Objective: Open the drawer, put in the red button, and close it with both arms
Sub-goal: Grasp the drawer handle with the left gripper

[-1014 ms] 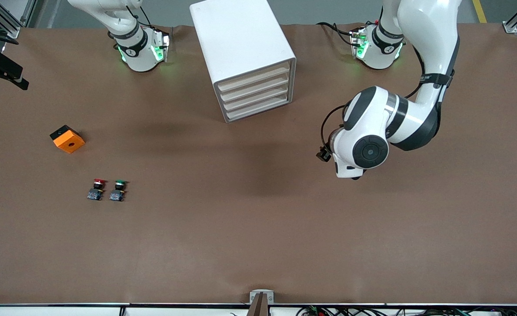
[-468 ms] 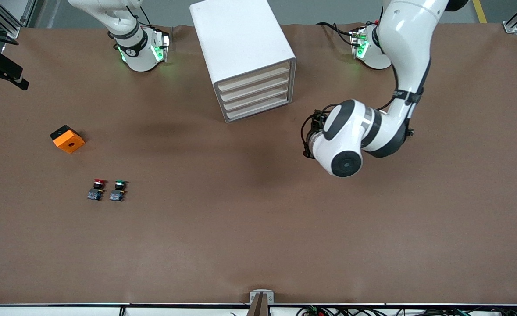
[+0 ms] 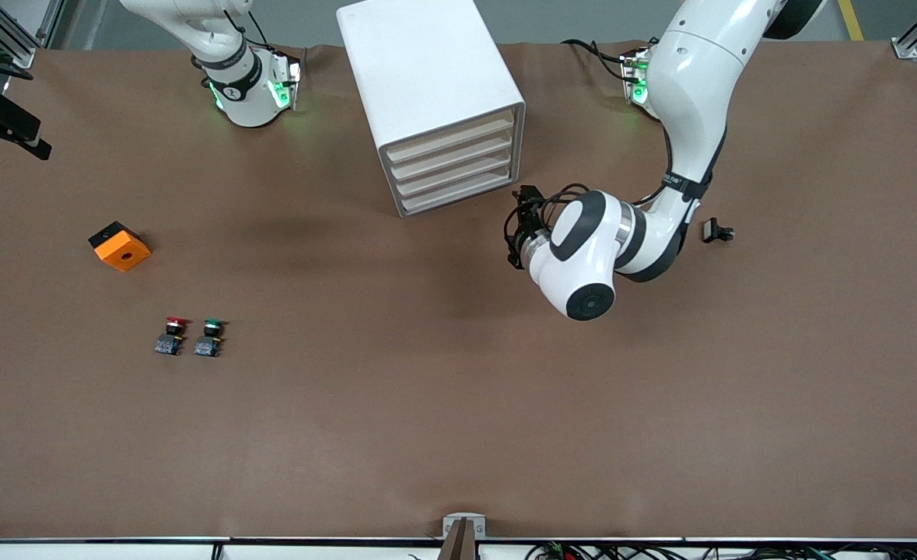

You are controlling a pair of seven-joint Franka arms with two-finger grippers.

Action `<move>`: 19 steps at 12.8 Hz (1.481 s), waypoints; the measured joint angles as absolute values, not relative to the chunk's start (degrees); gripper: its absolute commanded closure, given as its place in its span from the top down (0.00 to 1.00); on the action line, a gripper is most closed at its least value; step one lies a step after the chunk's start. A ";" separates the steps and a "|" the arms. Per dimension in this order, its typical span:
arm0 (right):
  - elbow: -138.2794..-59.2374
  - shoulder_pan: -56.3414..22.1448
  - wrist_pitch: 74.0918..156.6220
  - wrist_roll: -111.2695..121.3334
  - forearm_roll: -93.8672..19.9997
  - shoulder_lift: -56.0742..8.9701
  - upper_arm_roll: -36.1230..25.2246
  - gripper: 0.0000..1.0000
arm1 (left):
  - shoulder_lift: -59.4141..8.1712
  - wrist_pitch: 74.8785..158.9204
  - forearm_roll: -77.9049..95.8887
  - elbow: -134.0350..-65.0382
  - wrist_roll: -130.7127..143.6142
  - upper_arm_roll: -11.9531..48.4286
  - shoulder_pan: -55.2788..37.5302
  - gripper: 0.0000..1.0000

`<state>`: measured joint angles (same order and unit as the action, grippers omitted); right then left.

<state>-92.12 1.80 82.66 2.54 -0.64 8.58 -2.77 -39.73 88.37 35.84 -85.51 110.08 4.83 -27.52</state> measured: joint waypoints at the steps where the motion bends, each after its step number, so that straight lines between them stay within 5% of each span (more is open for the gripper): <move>1: -92.12 1.80 82.66 2.54 -0.64 8.58 -2.77 1.00 | -40.34 88.07 37.47 -85.51 110.14 4.83 -27.67 1.00; 16: -92.12 2.13 82.40 2.39 -0.58 5.28 -3.19 1.00 | -46.39 83.98 53.00 -85.47 121.78 4.88 -32.04 1.00; 19: -91.84 2.47 84.84 2.43 -0.58 -1.59 -3.28 1.00 | -46.98 81.69 53.77 -85.47 125.98 4.89 -33.77 0.83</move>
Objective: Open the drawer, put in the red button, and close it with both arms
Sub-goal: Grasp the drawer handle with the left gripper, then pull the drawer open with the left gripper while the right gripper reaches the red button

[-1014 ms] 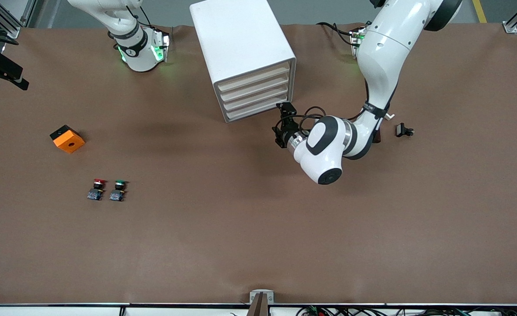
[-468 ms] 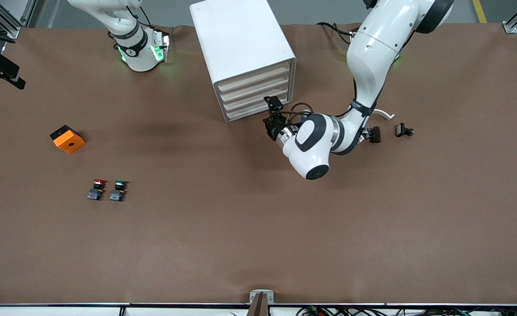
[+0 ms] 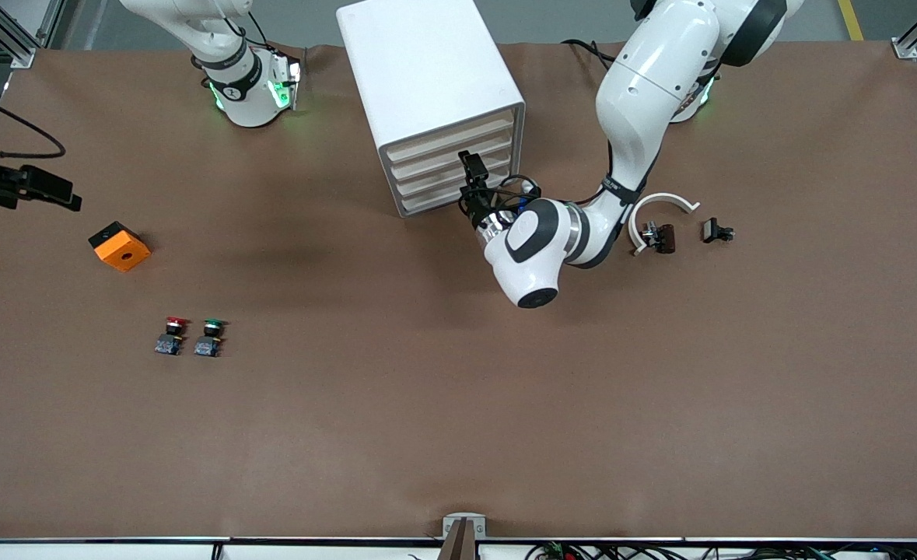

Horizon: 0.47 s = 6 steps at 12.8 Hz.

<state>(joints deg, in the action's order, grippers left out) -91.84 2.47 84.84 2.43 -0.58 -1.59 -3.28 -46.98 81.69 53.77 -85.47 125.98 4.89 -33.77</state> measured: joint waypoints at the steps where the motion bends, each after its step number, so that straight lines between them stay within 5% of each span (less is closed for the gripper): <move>1: -91.81 2.56 85.21 2.43 -0.58 -2.53 -3.29 1.00 | -47.22 81.44 53.77 -85.48 126.15 4.89 -33.81 0.72; 3: -91.46 3.11 85.79 2.47 -0.55 -4.74 -3.34 1.00 | -47.75 81.32 54.00 -85.47 126.16 4.89 -33.81 0.59; 5: -90.89 3.57 86.80 2.51 -0.48 -6.74 -3.36 1.00 | -48.14 81.17 55.40 -85.47 127.26 4.89 -33.90 0.59; 6: -90.83 3.58 88.63 2.50 -0.30 -7.43 -3.35 1.00 | -48.30 81.12 55.89 -85.47 127.85 4.89 -34.11 0.49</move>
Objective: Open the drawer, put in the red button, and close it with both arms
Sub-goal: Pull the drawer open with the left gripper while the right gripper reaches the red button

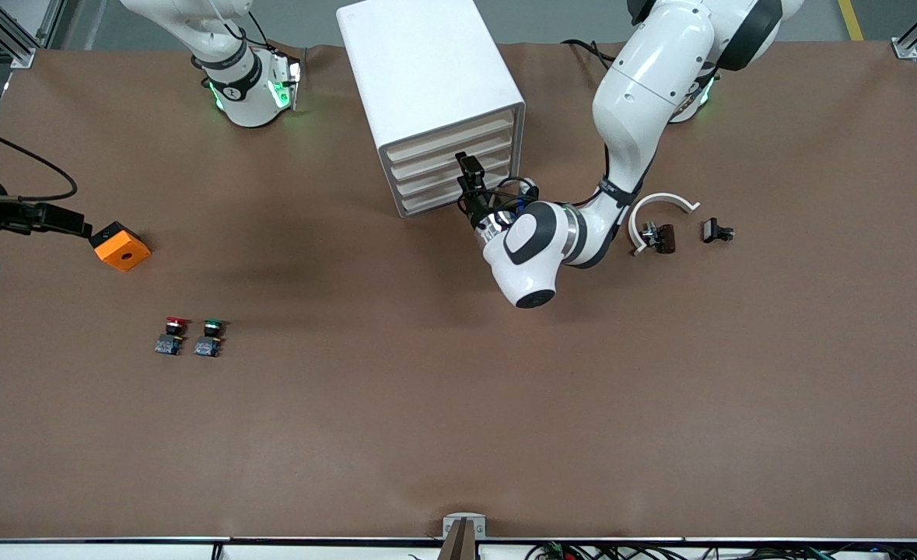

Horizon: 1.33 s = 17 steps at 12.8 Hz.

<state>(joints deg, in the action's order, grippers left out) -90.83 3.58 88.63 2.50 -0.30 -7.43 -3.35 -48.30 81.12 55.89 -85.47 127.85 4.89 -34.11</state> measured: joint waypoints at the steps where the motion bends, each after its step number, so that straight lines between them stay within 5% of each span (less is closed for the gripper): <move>1: -91.05 3.59 90.54 2.45 0.00 -8.10 -3.34 1.00 | -48.39 81.12 56.58 -85.47 128.51 4.89 -34.40 0.43; 7: -105.02 5.57 113.67 1.34 0.13 -11.95 -3.44 1.00 | -48.67 81.10 57.29 -85.47 130.60 4.88 -35.02 0.00; 17: -110.33 6.37 138.31 -6.88 -0.84 -26.91 -2.93 1.00 | -48.79 80.96 57.34 -82.75 130.82 2.29 -33.19 0.00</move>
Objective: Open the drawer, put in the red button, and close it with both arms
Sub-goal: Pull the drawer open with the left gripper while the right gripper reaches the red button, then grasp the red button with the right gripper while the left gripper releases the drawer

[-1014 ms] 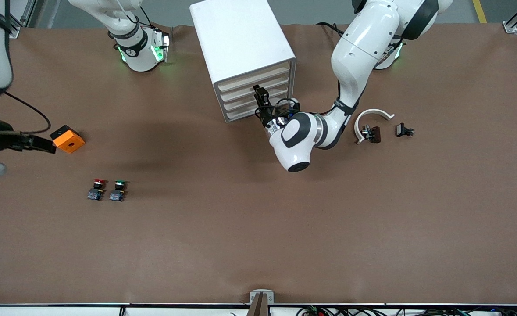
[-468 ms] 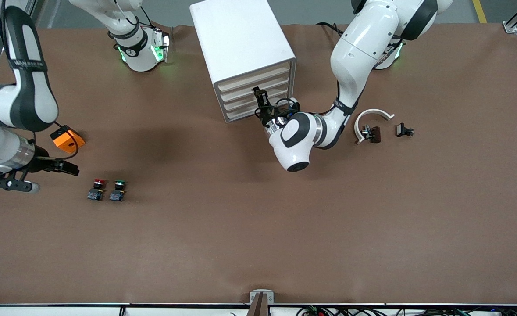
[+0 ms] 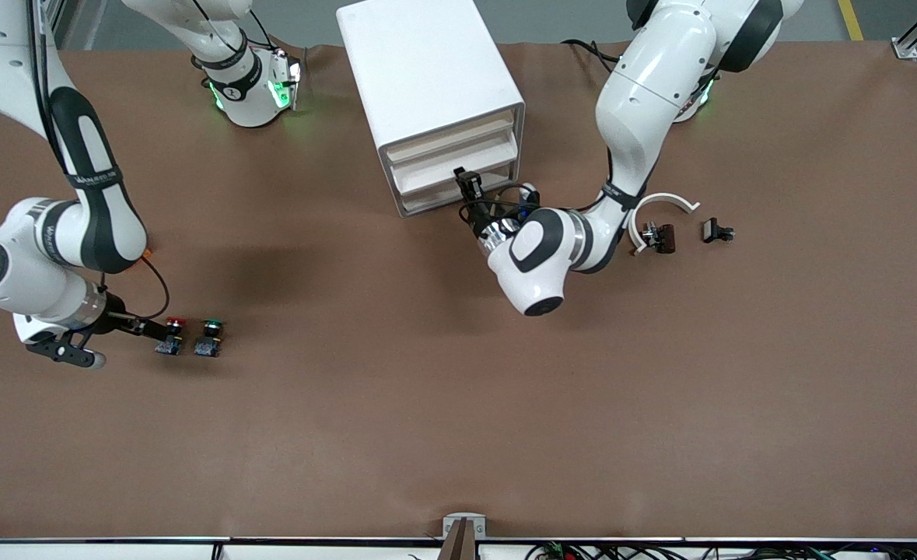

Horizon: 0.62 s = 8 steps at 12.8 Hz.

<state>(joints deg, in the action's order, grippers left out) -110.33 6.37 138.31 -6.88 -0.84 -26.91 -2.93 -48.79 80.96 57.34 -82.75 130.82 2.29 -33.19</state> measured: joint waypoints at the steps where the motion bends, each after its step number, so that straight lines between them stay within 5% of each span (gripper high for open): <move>1: -110.31 6.34 139.79 -7.23 -0.86 -28.00 -2.82 1.00 | -48.94 80.97 57.34 -81.94 130.80 1.97 -32.48 0.00; 8: -110.14 6.24 145.19 -7.45 -0.89 -32.82 -2.63 1.00 | -49.94 81.67 57.30 -78.57 129.75 1.49 -27.92 0.00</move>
